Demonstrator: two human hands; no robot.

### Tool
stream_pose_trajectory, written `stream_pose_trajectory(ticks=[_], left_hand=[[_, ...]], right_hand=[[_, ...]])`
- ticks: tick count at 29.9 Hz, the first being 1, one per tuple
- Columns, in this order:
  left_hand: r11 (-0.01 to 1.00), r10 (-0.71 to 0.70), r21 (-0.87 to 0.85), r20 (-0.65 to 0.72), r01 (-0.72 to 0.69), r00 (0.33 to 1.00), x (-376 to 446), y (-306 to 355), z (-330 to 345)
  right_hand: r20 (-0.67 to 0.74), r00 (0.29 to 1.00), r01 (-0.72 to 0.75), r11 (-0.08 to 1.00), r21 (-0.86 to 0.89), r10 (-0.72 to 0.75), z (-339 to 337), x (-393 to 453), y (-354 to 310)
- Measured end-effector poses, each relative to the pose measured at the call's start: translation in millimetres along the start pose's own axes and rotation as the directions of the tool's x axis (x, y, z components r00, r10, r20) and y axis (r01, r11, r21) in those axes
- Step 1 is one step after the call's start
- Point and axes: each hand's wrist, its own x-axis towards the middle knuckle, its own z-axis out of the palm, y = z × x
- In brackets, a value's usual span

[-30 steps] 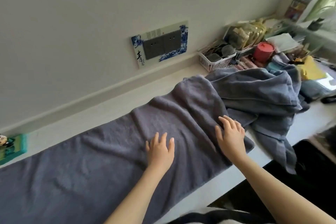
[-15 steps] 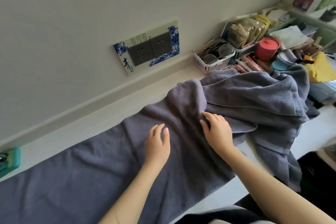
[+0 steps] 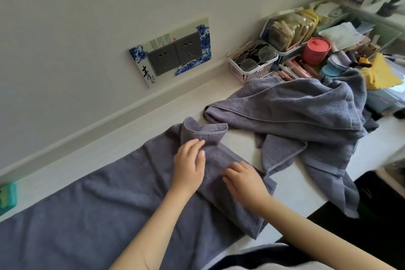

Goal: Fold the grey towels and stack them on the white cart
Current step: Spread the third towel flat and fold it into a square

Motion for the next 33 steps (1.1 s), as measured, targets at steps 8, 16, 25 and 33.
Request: stream_pose_trajectory(ticks=[8, 16, 25, 33], left_hand=[[0.989, -0.141, 0.096, 0.352, 0.114, 0.925, -2, 6, 27], [0.992, -0.101, -0.007, 0.513, 0.122, 0.853, 26, 33, 33], [0.987, -0.125, 0.051, 0.841, 0.153, 0.526, 60, 77, 40], [0.966, -0.193, 0.254, 0.818, -0.039, 0.541, 117, 112, 35]], right_hand=[[0.164, 0.857, -0.469, 0.871, -0.147, 0.489, -6, 5, 30], [0.192, 0.770, -0.616, 0.787, -0.021, 0.608, -5, 0, 36], [0.166, 0.872, -0.479, 0.734, 0.482, 0.460, -53, -5, 37], [0.026, 0.867, -0.327, 0.530, 0.782, 0.498, -143, -11, 61]])
